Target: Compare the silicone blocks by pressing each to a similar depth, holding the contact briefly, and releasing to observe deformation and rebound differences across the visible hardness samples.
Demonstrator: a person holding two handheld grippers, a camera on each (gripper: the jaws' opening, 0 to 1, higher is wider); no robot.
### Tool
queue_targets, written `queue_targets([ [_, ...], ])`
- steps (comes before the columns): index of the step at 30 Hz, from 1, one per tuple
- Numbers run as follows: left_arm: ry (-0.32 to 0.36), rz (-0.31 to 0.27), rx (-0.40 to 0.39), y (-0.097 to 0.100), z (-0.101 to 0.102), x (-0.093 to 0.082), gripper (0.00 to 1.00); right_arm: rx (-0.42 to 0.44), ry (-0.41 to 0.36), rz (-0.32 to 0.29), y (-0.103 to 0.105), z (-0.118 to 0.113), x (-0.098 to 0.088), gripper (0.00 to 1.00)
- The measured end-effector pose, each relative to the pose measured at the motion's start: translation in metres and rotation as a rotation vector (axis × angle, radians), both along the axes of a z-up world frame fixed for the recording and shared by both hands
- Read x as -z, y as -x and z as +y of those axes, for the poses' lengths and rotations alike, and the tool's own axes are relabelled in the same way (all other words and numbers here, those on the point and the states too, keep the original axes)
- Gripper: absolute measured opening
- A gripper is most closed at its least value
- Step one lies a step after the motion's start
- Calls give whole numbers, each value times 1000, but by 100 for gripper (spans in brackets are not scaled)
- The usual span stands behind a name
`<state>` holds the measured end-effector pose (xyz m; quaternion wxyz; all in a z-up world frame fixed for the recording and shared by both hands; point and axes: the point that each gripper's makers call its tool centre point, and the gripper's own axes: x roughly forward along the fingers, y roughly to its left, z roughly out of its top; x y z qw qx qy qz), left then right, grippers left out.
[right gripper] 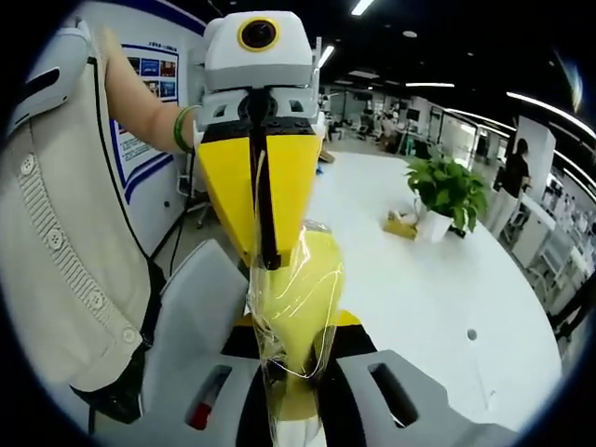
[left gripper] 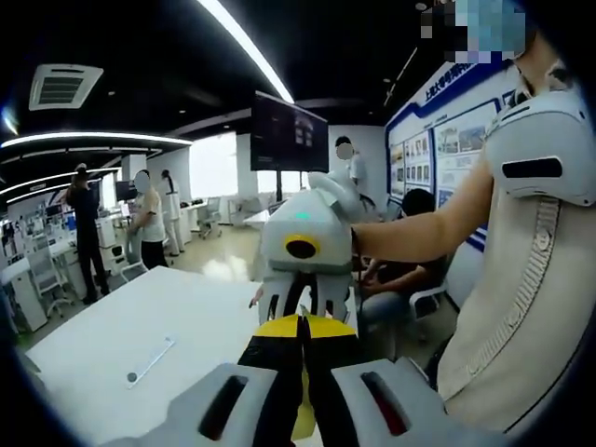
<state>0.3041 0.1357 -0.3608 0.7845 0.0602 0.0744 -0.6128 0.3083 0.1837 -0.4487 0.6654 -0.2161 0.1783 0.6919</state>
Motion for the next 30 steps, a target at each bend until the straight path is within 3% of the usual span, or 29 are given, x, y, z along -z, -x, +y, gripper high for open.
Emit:
queue_targets([
  [14, 57, -9, 3, 1, 3, -4, 0, 8, -12, 79, 8, 3, -4, 6],
  [17, 66, -14, 2, 0, 4, -4, 0, 4, -10, 129, 13, 3, -3, 6],
  [25, 50, 11, -27, -1, 5, 0, 0, -4, -5, 96, 11, 4, -1, 6],
  [30, 50, 30, -51, -3, 6, -1, 0, -3, -3, 113, 11, 4, -1, 7],
])
